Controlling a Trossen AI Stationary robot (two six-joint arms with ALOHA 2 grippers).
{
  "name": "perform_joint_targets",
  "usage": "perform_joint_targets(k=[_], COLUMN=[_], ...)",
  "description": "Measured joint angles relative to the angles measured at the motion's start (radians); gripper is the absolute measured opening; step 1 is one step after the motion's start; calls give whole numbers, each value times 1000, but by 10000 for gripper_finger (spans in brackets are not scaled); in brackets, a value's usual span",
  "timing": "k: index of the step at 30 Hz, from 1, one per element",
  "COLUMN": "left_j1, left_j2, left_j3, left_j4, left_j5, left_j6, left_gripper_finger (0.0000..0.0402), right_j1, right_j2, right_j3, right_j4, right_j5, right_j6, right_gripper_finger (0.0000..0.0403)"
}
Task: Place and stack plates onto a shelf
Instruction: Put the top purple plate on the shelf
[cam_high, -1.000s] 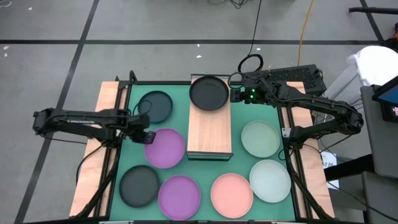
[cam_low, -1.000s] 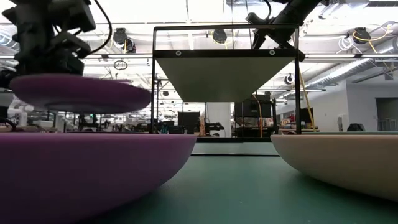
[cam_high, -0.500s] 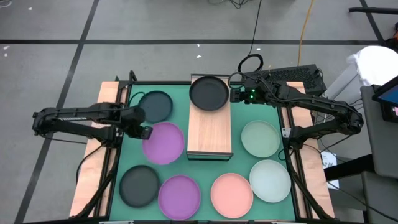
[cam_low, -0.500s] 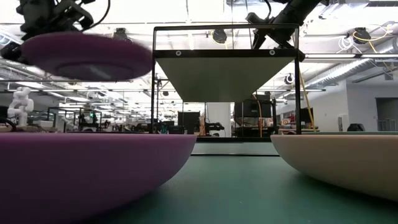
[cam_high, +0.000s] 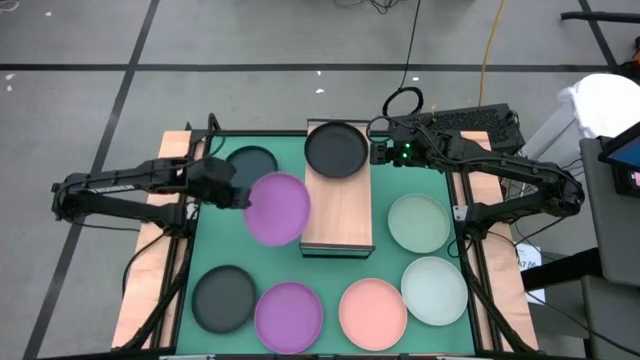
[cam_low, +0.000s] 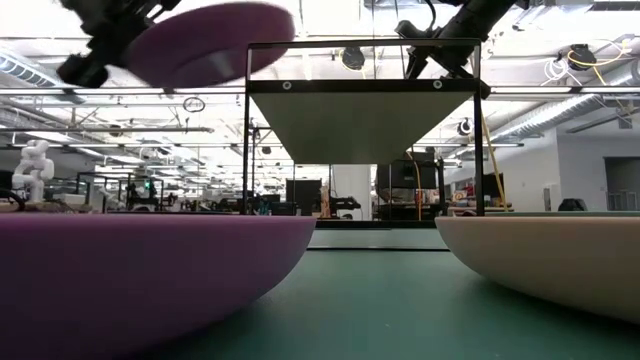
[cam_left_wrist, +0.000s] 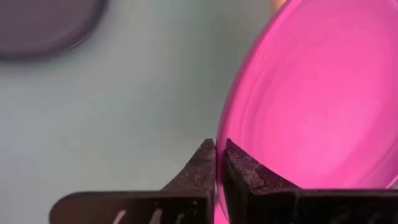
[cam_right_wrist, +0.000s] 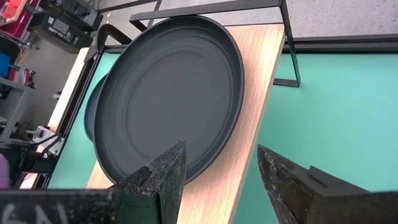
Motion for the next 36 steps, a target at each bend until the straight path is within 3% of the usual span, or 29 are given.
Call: perform_joint_targets(k=[8,17,36], left_j1=[48,48,-14], left_j2=[23,149,415], left_j3=[0,0,0], left_j4=[243,576,669], left_j5=[-1,49,44], left_j6=[-18,-46,-85], left_gripper_finger=[10,10,20], right_j1=[0,0,0], right_j2=[0,-61,-225], right_j3=[0,0,0], right_j4=[0,-6,-191], right_j5=[-3,-2,108], right_j6=[-7,-14,4], right_gripper_finger=[180,180,180])
